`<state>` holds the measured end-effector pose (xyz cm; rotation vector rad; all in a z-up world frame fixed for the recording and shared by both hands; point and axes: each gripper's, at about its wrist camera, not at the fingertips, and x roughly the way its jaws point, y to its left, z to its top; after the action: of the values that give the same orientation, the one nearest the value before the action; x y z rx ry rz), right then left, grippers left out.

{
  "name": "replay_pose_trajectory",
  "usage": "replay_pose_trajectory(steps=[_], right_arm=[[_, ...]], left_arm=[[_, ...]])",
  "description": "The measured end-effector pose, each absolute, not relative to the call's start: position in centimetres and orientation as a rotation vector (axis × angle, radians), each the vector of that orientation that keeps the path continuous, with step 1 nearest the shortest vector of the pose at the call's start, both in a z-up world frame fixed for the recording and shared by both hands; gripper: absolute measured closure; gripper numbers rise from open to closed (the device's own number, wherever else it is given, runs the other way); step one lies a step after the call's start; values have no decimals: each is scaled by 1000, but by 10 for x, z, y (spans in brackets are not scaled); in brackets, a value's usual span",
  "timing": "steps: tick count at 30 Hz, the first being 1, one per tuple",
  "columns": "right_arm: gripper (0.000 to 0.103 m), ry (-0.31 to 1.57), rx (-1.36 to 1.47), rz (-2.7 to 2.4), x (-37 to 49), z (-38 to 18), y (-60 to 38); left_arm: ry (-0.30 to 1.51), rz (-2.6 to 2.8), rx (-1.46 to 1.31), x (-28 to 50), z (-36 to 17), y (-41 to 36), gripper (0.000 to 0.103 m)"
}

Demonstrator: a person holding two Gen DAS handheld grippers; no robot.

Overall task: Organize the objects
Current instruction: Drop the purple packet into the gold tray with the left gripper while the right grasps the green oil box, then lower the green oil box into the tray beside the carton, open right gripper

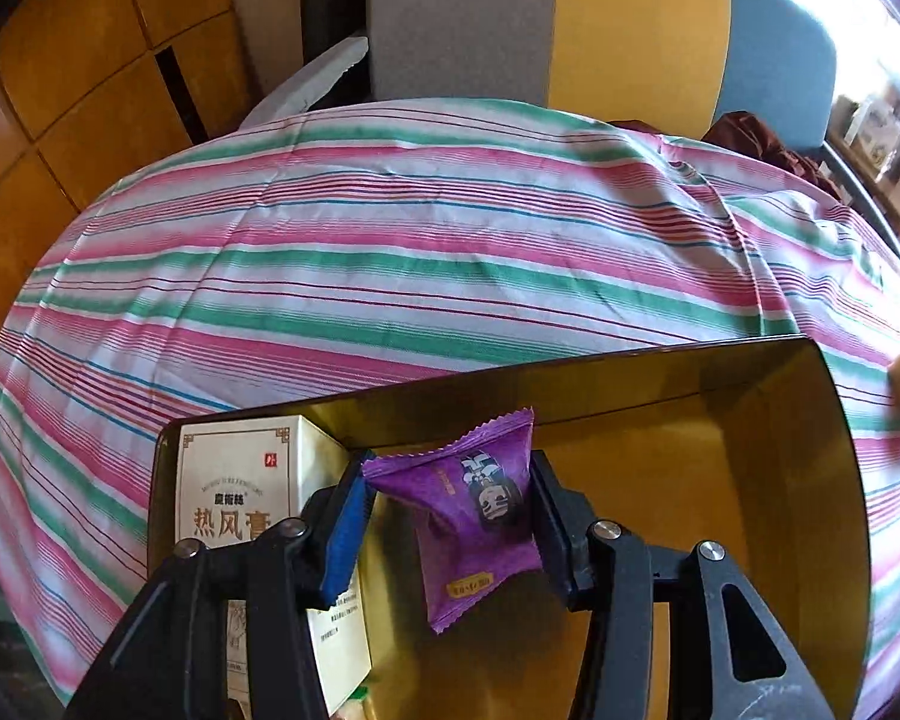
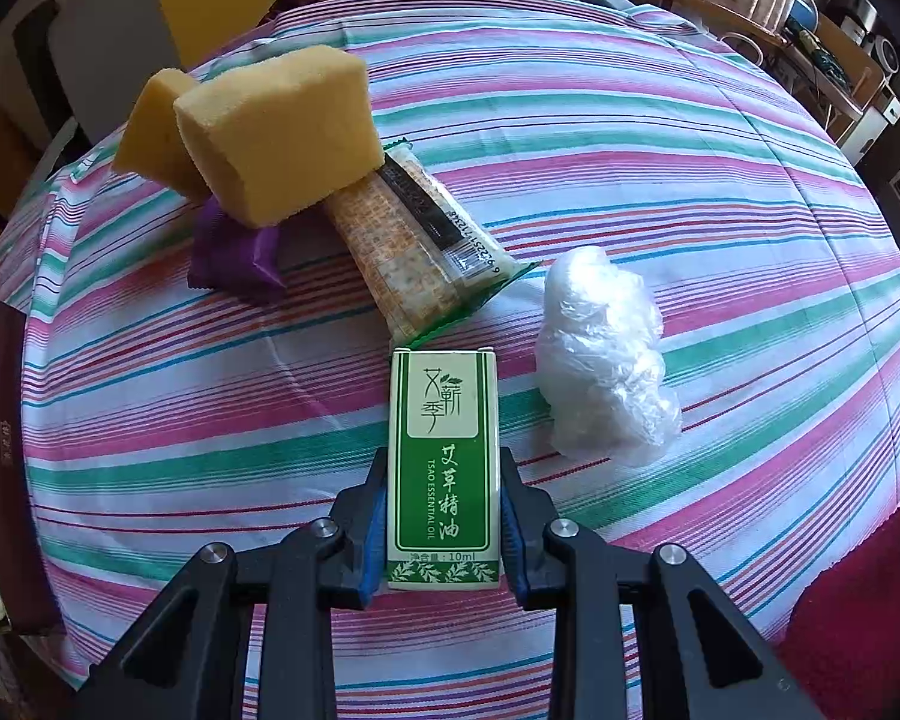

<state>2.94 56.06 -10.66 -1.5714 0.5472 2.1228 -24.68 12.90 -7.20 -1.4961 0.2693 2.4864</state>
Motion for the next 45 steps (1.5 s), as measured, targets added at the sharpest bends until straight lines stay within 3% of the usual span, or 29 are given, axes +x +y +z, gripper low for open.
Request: replay_pose_trajectory(steps=[9,13,15,22,32,45], right_arm=[[72,517,-1593,2145,29,-108,571],[72,490,-1597,2141,27,-109,571],[73,483,-1595,2148,27,-109,571],[73,465,-1525,2319,24,-74,538],[73,413,-1634,2824,-49,5,339],[73,267,-2040,2806,-150,-66,154]], left_arm=[[229,2493,-1375,-219,-41,117,51],[228,2531,-1269,-197,-16,102,40],[226,2548,-1264,-193,-11,95,40],[18,2596,-1163,-157,23,49,40],[-60,2696,-1158,-99,14,-5,38],[-180,2704,-1250,-85,-13,-38,38]])
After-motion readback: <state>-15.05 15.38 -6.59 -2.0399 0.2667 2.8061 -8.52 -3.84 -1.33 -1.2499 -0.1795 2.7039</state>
